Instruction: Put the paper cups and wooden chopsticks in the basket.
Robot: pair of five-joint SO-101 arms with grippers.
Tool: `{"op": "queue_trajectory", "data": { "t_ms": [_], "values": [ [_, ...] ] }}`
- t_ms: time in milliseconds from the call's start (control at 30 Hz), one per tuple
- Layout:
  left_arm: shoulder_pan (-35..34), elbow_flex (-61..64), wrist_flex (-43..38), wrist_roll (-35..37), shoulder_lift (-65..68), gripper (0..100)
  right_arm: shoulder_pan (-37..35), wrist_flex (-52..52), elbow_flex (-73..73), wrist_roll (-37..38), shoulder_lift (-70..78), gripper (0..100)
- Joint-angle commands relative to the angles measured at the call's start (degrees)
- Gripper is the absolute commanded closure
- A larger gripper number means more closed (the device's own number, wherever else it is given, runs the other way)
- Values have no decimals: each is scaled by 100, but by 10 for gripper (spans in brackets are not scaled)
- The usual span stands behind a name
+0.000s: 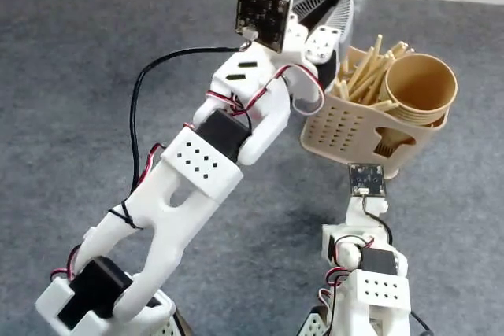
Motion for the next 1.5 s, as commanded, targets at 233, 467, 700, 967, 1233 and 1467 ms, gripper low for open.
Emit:
{"op": "queue_trajectory", "data": {
  "t_ms": [233,467,700,967,1233,1467],
  "values": [
    [110,-127,730,-167,-75,829,84,-127,13,70,4,957],
    [127,-66,1011,-123,-646,920,84,-127,13,70,4,957],
    [233,-110,1987,1600,-1314,928,84,-127,13,70,4,957],
    [426,-66,2875,2163,-1684,930,84,-127,13,70,4,957],
    [892,-66,3604,2163,-1701,930,84,-127,13,70,4,957],
    [892,-66,4097,2154,-1701,930,84,-127,13,70,4,957]
  ]
}}
